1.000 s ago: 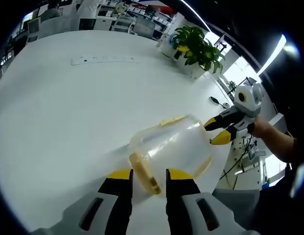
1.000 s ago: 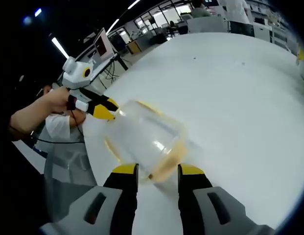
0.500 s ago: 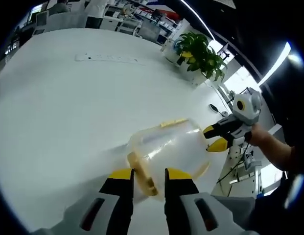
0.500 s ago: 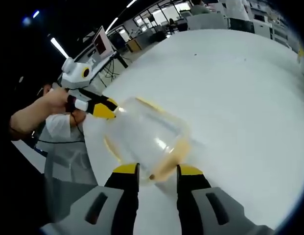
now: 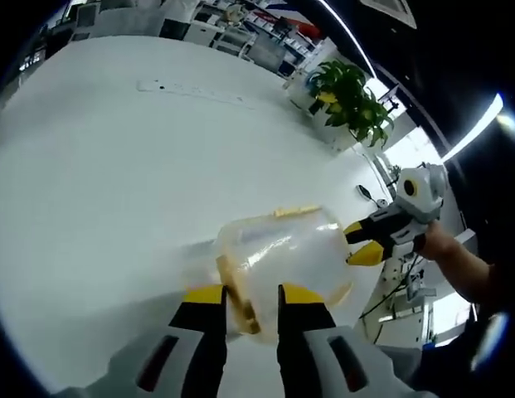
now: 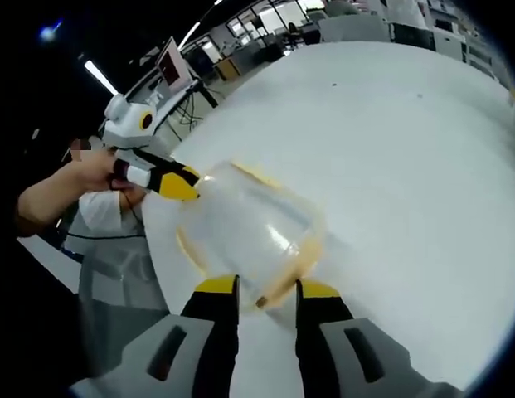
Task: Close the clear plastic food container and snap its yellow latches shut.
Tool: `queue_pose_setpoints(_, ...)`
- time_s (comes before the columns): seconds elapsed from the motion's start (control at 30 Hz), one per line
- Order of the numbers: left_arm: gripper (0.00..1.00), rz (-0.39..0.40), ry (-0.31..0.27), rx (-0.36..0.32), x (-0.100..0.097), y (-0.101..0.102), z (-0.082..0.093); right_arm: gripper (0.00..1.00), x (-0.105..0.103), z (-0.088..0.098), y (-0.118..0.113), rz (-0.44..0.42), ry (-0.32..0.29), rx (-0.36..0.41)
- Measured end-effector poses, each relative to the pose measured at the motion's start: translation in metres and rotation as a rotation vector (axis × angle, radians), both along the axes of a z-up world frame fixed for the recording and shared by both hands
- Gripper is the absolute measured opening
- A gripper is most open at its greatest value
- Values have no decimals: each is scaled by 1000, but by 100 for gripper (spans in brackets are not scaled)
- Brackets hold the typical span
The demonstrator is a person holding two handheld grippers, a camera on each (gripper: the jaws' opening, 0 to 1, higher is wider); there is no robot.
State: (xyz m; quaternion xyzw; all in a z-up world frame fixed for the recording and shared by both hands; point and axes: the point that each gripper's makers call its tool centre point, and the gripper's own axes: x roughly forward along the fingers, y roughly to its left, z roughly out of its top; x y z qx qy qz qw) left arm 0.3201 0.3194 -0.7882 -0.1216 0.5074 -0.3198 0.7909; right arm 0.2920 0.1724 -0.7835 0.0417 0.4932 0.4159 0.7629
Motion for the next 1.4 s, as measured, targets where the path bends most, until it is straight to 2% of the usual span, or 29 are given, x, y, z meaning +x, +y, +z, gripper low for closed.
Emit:
queue_pose_setpoints(0.13, 18, 33, 5, -16, -2, -1, -1, 24, 0, -1, 0, -12, 18, 9)
queue_pose_setpoints(0.53, 20, 40, -2, -15, 0, 0, 0, 25, 0, 0, 2, 15, 46, -24)
queue_pose_setpoints(0.6, 20, 45, -18, -9, 1, 0, 0, 26, 0, 2, 2, 46, 8, -60)
queue_pose_setpoints(0.63, 20, 47, -26, -2, -1, 0, 2, 26, 0, 2, 2, 44, 9, -70)
queue_pose_setpoints(0.8, 22, 44, -106, 79, 3, -1, 6, 27, 3, 4, 1, 95, -64, -174)
queue_pose_setpoints(0.93, 23, -4, -151, 142, 5, 1, 8, 29, 6, 5, 2, 152, -124, -230)
queue_pose_setpoints(0.97, 26, -13, -166, 179, 7, 3, 8, 30, 7, 5, 2, 171, -145, -243)
queue_pose_setpoints(1.03, 33, -40, -222, 256, 13, 9, 10, 31, 13, 7, 2, 197, -209, -264)
queue_pose_setpoints(1.07, 34, -56, -237, 270, 13, 9, 11, 31, 16, 9, 2, 222, -249, -272)
queue_pose_setpoints(1.13, 25, -129, -285, 290, 14, 5, 19, 29, 19, 13, 2, 261, -285, -263)
queue_pose_setpoints(1.17, 24, -181, -327, 278, 15, -3, 24, 31, 22, 18, 5, 266, -306, -233)
queue_pose_setpoints(1.23, 29, -221, -336, 300, 15, -6, 27, 36, 27, 25, 7, 247, -299, -206)
queue_pose_setpoints(1.27, 30, -281, -366, 323, 18, -9, 30, 40, 31, 30, 10, 258, -312, -188)
queue_pose_setpoints(1.3, 29, -299, -393, 347, 23, -7, 33, 43, 34, 32, 12, 269, -331, -184)
queue_pose_setpoints(1.33, 30, -308, -426, 398, 30, -3, 35, 44, 37, 35, 16, 304, -358, -182)
queue_pose_setpoints(1.4, 32, -372, -463, 383, 33, -12, 40, 43, 35, 38, 23, 392, -386, -190)
